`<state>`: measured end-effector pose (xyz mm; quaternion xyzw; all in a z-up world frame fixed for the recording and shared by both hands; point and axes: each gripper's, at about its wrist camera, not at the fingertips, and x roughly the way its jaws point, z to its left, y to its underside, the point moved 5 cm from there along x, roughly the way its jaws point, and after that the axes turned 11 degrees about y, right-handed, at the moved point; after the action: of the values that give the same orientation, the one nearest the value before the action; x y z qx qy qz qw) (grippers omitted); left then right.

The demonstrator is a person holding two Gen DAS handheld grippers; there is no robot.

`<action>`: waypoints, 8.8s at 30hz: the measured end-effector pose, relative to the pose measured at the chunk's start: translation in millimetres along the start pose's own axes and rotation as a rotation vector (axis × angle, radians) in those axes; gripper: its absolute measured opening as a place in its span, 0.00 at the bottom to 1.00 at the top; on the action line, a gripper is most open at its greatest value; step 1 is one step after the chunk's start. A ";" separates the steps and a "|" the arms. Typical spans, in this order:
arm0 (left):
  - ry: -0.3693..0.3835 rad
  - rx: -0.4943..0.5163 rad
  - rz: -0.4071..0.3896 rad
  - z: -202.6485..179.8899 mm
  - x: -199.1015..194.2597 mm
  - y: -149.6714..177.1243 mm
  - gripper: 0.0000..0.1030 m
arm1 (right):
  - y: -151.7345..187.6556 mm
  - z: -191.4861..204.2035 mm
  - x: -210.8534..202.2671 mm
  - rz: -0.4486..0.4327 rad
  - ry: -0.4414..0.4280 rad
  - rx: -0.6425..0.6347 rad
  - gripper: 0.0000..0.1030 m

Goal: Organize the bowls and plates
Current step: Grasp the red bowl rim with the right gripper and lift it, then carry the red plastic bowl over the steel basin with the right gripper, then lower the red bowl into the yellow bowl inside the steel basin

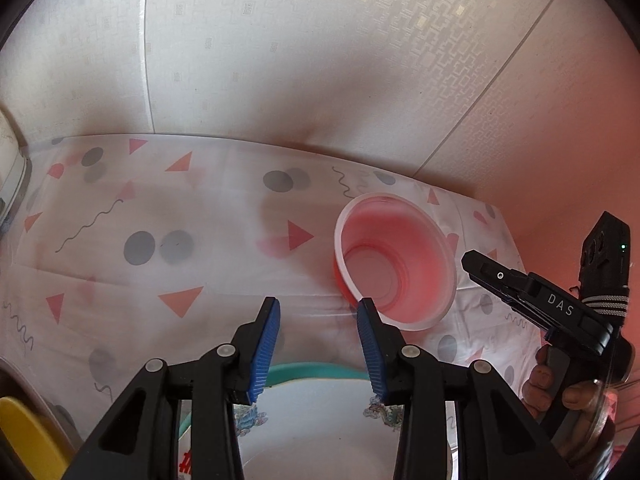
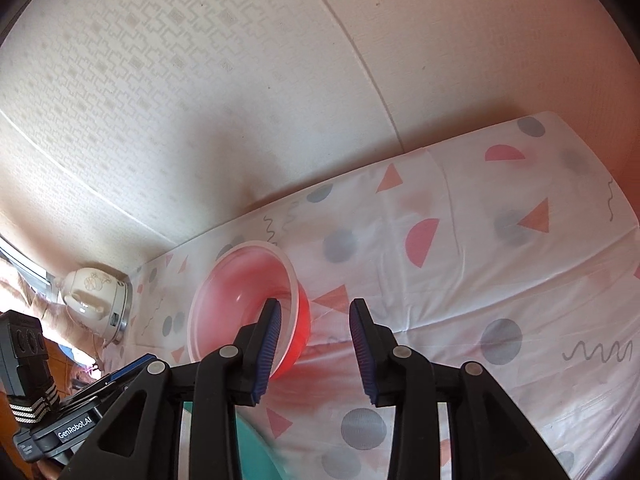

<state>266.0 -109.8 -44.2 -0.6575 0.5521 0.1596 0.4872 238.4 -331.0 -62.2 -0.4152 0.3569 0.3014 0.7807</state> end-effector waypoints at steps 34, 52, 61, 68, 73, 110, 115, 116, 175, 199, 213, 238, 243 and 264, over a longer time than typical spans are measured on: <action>0.085 -0.058 0.046 7.0 28.7 -7.0 0.14 | 20.8 30.8 15.8 0.072 -0.060 -0.005 0.27; 0.050 0.005 -0.044 -3.1 -7.5 2.8 0.13 | 28.9 55.6 -8.2 0.030 -0.086 -0.056 0.19; 0.032 0.031 -0.071 -2.1 -17.3 8.2 0.13 | 35.8 62.2 -5.3 0.039 -0.072 -0.061 0.19; 0.017 0.025 -0.076 5.2 -18.1 6.6 0.13 | 33.5 70.6 9.1 0.059 -0.057 -0.074 0.19; 0.004 -0.004 -0.053 19.3 -10.5 6.8 0.13 | 33.7 76.5 24.9 0.084 -0.057 -0.073 0.19; -0.027 0.020 -0.217 32.2 -94.9 34.7 0.13 | 58.6 128.5 -14.0 0.058 -0.145 -0.163 0.18; -0.041 0.013 -0.240 39.4 -111.0 47.2 0.13 | 72.2 139.7 -19.0 0.069 -0.161 -0.187 0.18; -0.043 0.013 -0.245 40.9 -115.0 49.8 0.13 | 74.9 141.8 -19.6 0.072 -0.165 -0.190 0.18; -0.073 -0.232 -0.396 157.4 -243.9 181.1 0.13 | 207.3 295.1 -32.4 0.233 -0.327 -0.522 0.18; -0.067 -0.356 -0.333 187.8 -223.1 213.3 0.13 | 240.8 296.8 -10.1 0.324 -0.282 -0.582 0.20; -0.080 -0.411 -0.304 199.9 -213.9 221.4 0.13 | 242.6 291.5 -7.0 0.331 -0.264 -0.550 0.28; -0.153 -0.361 -0.325 206.1 -208.7 216.6 0.15 | 246.7 293.5 -15.7 0.238 -0.257 -0.605 0.32; -0.164 -0.345 -0.328 205.9 -208.0 215.1 0.18 | 252.3 299.1 -16.1 0.183 -0.199 -0.684 0.25; -0.207 -0.331 -0.321 212.0 -200.1 206.8 0.19 | 245.6 302.4 -5.1 0.150 -0.093 -0.723 0.20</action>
<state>85.3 195.0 -91.2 -0.7877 0.3542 0.2351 0.4459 140.1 45.5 -43.2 -0.6227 0.2211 0.4829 0.5746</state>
